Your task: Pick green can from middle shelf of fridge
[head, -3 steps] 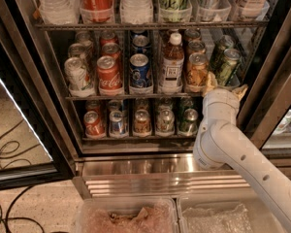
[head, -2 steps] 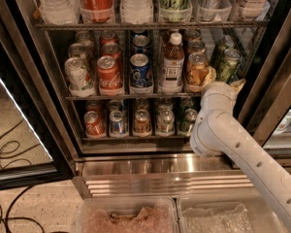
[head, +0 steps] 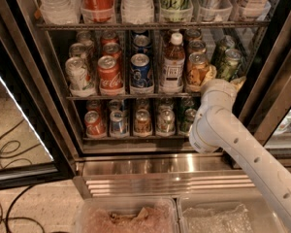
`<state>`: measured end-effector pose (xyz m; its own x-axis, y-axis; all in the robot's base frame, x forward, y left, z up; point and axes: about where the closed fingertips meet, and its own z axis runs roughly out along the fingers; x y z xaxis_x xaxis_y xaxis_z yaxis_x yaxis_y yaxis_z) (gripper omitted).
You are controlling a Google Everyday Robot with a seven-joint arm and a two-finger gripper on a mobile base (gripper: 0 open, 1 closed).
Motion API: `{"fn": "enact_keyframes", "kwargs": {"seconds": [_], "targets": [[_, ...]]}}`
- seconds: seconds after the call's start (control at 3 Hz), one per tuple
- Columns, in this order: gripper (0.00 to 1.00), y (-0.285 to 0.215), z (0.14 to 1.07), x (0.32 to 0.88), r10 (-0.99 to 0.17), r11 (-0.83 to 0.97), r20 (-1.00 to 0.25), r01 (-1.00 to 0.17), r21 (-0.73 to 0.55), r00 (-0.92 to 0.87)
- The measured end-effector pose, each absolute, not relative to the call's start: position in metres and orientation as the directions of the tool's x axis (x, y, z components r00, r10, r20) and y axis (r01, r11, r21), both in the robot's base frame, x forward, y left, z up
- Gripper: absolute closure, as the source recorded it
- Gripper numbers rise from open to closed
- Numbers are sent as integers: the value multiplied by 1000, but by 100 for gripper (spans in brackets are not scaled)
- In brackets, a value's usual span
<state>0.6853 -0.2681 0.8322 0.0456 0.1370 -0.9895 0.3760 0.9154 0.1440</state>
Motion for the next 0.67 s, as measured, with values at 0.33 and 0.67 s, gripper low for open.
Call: {"fn": "enact_keyframes", "kwargs": {"seconds": [0.33, 0.67], "targets": [[18, -270, 832, 685, 137, 915, -990, 376, 144, 46], [37, -270, 832, 685, 137, 915, -990, 376, 144, 46]]}}
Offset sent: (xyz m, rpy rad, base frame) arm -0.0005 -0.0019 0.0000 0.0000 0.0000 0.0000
